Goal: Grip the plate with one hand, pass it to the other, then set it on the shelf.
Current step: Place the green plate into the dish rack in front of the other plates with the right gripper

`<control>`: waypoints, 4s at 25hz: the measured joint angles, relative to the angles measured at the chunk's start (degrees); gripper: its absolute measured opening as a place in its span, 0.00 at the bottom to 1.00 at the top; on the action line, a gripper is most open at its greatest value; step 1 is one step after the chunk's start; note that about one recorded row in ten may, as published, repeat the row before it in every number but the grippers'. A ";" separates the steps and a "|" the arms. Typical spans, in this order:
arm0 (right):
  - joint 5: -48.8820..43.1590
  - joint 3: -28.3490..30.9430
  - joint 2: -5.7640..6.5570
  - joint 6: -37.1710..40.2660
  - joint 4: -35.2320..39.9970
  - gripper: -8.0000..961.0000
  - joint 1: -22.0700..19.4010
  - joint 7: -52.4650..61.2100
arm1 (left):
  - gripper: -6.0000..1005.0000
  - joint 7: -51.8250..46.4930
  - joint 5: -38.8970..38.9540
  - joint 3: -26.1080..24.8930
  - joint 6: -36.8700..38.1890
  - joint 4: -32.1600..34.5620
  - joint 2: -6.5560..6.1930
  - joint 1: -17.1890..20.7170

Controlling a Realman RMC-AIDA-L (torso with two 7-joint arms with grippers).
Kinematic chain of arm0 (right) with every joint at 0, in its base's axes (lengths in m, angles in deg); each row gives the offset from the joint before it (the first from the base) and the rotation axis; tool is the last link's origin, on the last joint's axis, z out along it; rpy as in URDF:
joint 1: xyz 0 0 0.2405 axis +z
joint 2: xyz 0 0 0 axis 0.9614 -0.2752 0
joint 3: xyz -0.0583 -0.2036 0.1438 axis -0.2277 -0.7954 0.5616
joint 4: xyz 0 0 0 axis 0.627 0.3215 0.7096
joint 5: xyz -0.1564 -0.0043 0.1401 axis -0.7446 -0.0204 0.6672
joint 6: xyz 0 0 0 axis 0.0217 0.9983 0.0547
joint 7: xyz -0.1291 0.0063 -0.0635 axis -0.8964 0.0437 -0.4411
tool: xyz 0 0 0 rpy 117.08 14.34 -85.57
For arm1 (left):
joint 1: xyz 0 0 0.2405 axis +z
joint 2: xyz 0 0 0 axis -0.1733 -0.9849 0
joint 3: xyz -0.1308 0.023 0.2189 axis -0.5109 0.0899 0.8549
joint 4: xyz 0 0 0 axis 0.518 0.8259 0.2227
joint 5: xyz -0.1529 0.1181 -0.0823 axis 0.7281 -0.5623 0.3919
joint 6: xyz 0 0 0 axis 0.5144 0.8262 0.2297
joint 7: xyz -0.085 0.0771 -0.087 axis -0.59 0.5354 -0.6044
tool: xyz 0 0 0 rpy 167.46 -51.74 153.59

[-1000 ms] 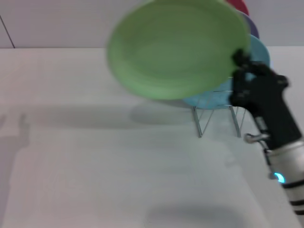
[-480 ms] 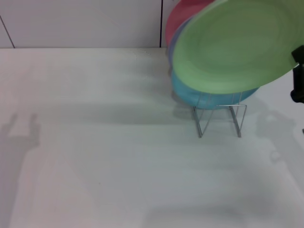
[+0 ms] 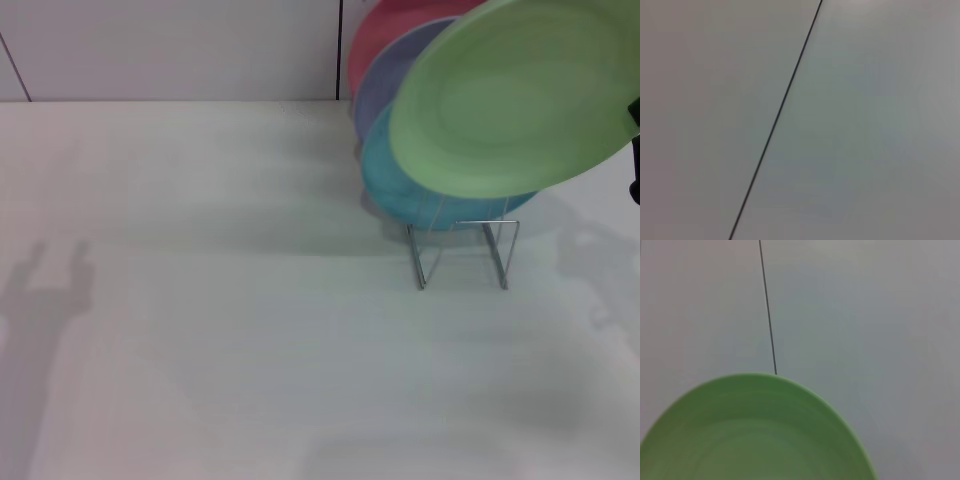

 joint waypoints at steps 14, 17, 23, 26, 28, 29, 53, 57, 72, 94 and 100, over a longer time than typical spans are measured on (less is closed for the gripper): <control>0.03 -0.07 -1.10 -0.56 3.00 0.03 1.34 0.07 | 0.49 -0.61 -2.54 2.00 1.00 -2.16 -0.40 0.66; 0.25 0.75 -1.17 -0.60 3.03 0.03 1.10 -0.05 | 0.49 -0.70 -4.03 1.74 1.32 -2.38 -0.41 0.53; 0.34 1.65 -1.24 -1.37 2.80 0.03 0.94 -2.37 | 0.49 -0.72 -6.62 1.44 1.36 -4.21 -0.38 0.33; 0.37 1.66 -1.25 -2.27 2.90 0.03 0.99 -2.85 | 0.49 -0.72 -7.30 1.27 1.36 -4.89 -0.38 0.37; 0.37 1.65 -1.25 -3.12 2.92 0.03 1.18 -2.93 | 0.49 -0.72 -7.36 1.25 1.36 -5.03 -0.38 0.37; 0.37 1.60 -1.25 -3.56 2.91 0.03 1.27 -2.95 | 0.49 -0.72 -7.37 1.23 1.36 -5.14 -0.41 0.37; -0.61 -0.81 -1.54 -5.86 1.75 0.03 0.06 -3.05 | 0.49 -0.75 -7.38 1.72 4.05 -5.92 -0.46 1.59; -0.61 -1.31 -1.59 -6.13 1.75 0.03 -0.04 -3.05 | 0.49 -0.75 -7.38 1.80 5.13 -5.93 -0.46 2.25; -0.52 -1.33 -1.66 -7.43 0.67 0.03 -1.29 -5.27 | 0.49 -0.73 -8.61 1.89 7.32 -5.92 -0.41 3.65; 0.01 -0.84 -1.59 -7.79 -0.26 0.03 -1.00 -8.78 | 0.49 -1.44 -9.55 1.87 9.45 -5.48 -0.31 5.18; 0.01 -0.98 -1.60 -7.77 -0.27 0.03 -1.26 -8.99 | 0.49 -1.44 -9.60 1.87 9.60 -5.65 -0.20 5.34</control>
